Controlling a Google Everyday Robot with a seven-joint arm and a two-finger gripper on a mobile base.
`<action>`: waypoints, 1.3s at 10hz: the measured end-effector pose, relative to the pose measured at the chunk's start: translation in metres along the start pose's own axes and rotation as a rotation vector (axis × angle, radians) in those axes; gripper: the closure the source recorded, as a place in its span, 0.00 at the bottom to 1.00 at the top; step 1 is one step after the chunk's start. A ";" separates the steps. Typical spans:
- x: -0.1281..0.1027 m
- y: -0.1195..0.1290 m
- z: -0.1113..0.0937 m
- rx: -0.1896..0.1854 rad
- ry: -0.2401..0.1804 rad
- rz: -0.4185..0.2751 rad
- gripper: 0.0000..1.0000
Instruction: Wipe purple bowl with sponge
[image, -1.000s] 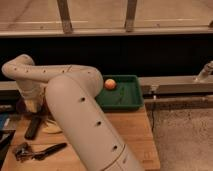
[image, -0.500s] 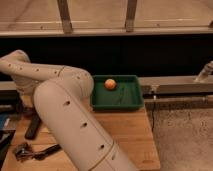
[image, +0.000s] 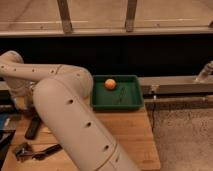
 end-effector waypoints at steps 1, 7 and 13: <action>0.006 0.002 -0.005 0.004 -0.094 -0.007 1.00; 0.014 0.013 -0.014 0.002 -0.248 -0.042 1.00; 0.008 -0.019 0.011 -0.050 -0.197 -0.011 1.00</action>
